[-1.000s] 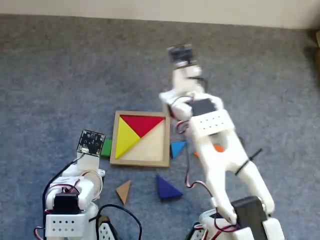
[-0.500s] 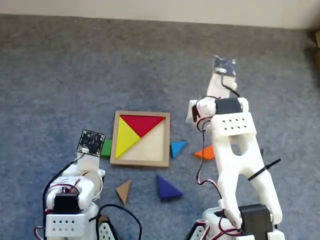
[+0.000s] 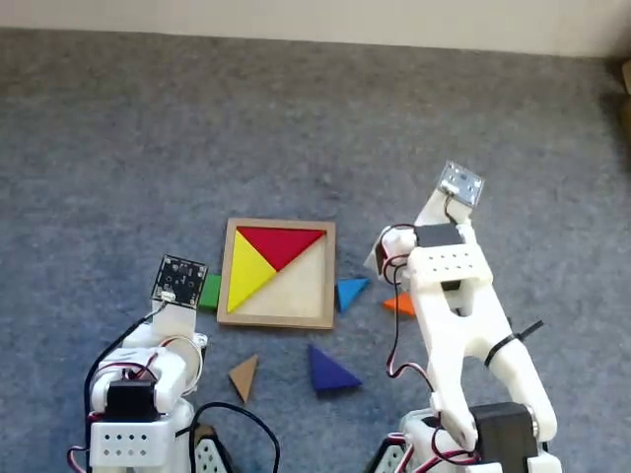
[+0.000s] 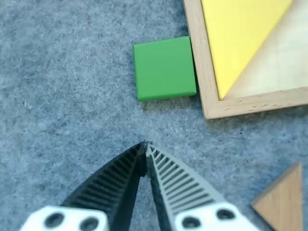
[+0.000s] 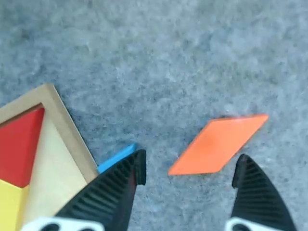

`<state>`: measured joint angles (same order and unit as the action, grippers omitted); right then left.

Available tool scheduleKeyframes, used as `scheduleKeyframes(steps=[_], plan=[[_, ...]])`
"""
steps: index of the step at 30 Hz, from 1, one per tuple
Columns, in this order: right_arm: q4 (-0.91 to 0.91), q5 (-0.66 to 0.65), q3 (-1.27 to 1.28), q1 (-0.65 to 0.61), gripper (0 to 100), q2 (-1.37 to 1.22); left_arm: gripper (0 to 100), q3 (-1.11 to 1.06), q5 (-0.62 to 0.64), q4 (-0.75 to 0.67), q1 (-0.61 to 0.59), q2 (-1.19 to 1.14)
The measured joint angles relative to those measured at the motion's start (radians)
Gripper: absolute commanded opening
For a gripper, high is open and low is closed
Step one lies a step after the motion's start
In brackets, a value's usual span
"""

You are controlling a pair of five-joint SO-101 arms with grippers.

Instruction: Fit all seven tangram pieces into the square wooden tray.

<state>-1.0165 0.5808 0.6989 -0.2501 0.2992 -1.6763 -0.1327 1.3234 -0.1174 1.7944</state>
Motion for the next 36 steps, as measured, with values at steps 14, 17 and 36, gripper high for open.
scheduleKeyframes(steps=[14, 17, 36], plan=[[-0.052, 0.044, -0.157, 0.075, 11.6, -0.353, 1, 0.000, 0.000, 0.000, 0.000, 0.000], [-0.057, 0.046, -0.167, 0.075, 0.2, -0.361, 1, 0.000, 0.000, 0.000, 0.000, 0.000], [-0.057, -0.416, -0.172, -0.009, 1.4, -0.075, 1, 0.000, 0.000, 0.000, 0.000, 0.000]])
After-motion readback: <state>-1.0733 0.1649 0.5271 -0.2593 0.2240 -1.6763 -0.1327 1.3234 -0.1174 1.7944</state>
